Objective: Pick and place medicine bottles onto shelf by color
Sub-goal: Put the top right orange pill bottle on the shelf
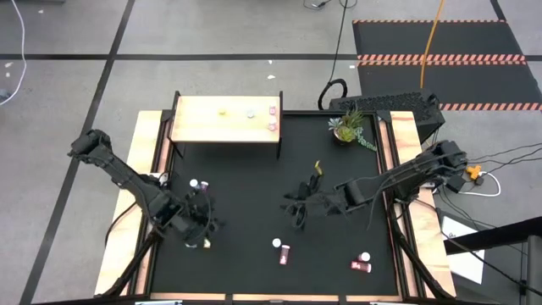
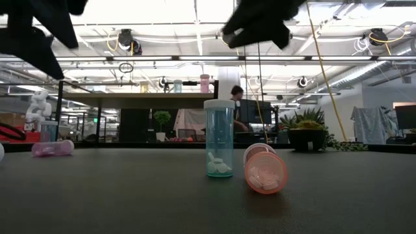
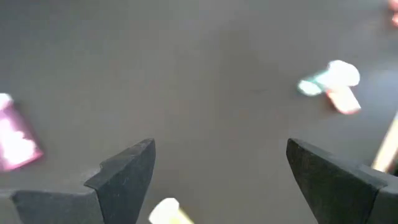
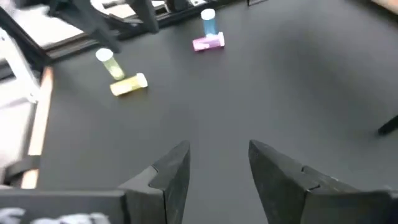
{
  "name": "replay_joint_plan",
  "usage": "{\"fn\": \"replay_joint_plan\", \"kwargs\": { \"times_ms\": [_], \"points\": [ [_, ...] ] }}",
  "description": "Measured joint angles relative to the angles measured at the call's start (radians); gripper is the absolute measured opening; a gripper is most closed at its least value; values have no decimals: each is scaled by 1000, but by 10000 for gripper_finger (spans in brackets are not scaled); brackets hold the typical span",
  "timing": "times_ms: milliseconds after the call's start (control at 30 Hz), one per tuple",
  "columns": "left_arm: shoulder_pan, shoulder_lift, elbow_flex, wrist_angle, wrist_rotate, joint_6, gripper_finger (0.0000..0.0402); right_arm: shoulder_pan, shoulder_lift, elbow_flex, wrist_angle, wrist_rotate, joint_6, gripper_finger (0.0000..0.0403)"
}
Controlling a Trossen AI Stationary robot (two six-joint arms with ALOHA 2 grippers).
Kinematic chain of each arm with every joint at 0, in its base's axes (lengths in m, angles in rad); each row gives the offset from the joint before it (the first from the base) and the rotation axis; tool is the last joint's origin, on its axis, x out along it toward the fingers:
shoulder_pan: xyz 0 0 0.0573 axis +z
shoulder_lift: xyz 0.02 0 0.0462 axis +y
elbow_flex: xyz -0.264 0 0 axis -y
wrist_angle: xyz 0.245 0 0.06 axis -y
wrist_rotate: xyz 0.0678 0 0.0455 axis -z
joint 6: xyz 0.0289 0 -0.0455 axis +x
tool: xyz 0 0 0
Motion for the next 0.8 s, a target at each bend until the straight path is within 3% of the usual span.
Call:
{"fn": "replay_joint_plan", "kwargs": {
  "times_ms": [133,233,433,500,600,700,800],
  "points": [
    [40,-1,0,-29,59,-25,360,-31,-137,-204,139,-39,88,158],
    [47,2,-1,59,56,89,360,-39,-253,-347,235,-38,177,158],
    [55,129,-48,684,3,721,360,-22,-394,-507,299,-40,271,158],
    [69,204,-45,837,6,827,360,-14,-428,-523,291,-40,304,158],
    [110,283,-21,939,15,758,360,-9,-460,-527,267,-42,408,158],
    [136,333,9,932,49,685,360,6,-476,-525,264,-46,524,157],
    [136,377,44,930,76,645,360,27,-472,-522,193,-125,628,157]
  ]
}}
